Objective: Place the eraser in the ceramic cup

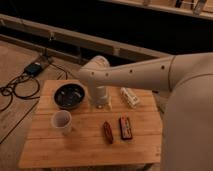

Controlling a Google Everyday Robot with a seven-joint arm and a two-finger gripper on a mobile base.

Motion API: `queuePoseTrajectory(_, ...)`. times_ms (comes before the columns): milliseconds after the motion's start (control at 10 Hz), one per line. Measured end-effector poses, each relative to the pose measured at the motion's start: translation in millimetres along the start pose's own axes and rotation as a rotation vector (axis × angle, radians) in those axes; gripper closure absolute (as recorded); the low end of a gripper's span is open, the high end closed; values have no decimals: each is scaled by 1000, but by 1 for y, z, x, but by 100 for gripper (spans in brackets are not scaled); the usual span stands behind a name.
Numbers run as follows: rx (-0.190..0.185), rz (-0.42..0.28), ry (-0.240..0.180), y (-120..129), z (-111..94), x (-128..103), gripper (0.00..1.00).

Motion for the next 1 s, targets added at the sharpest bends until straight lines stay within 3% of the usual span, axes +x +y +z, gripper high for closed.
queuePoseTrajectory(100, -4, 44, 5, -23, 11, 6, 35)
queuePoseTrajectory(400, -23, 95, 8, -56, 37, 12, 35)
queuePoseTrajectory(1000, -47, 105, 43, -107, 93, 7, 35)
